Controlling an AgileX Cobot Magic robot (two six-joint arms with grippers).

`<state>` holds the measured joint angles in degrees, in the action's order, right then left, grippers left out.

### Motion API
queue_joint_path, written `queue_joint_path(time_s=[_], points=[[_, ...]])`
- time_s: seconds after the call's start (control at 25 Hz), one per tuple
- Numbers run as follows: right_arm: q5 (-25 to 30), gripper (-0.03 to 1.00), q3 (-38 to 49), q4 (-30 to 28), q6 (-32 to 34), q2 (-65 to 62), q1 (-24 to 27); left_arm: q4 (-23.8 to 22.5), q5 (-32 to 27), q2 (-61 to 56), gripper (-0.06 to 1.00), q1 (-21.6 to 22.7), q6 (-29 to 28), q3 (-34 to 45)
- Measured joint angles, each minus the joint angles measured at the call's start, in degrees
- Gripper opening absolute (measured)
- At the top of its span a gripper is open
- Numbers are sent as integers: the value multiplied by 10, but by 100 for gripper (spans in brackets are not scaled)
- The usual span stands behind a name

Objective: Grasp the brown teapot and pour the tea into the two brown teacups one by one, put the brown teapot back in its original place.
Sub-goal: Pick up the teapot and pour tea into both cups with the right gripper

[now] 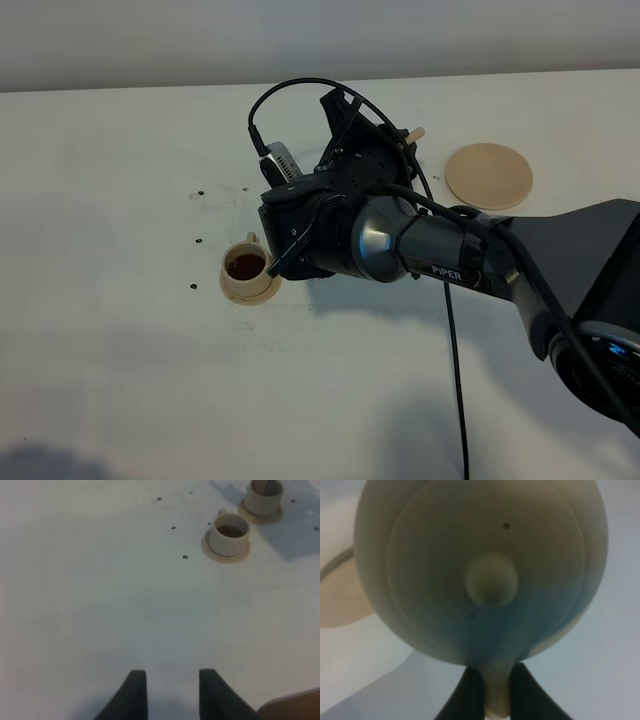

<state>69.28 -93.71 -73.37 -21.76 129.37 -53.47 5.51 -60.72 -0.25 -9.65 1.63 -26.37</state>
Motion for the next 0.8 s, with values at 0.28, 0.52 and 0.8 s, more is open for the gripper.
queue_joint_path(time_s=[0.28, 0.52, 0.8], points=[[-1, 11, 0, -17, -2, 0, -7, 0, 0, 0, 24, 0, 0, 0], [-1, 11, 0, -20, -2, 0, -10, 0, 0, 0, 24, 0, 0, 0], [-1, 11, 0, -20, -3, 0, -10, 0, 0, 0, 24, 0, 0, 0]])
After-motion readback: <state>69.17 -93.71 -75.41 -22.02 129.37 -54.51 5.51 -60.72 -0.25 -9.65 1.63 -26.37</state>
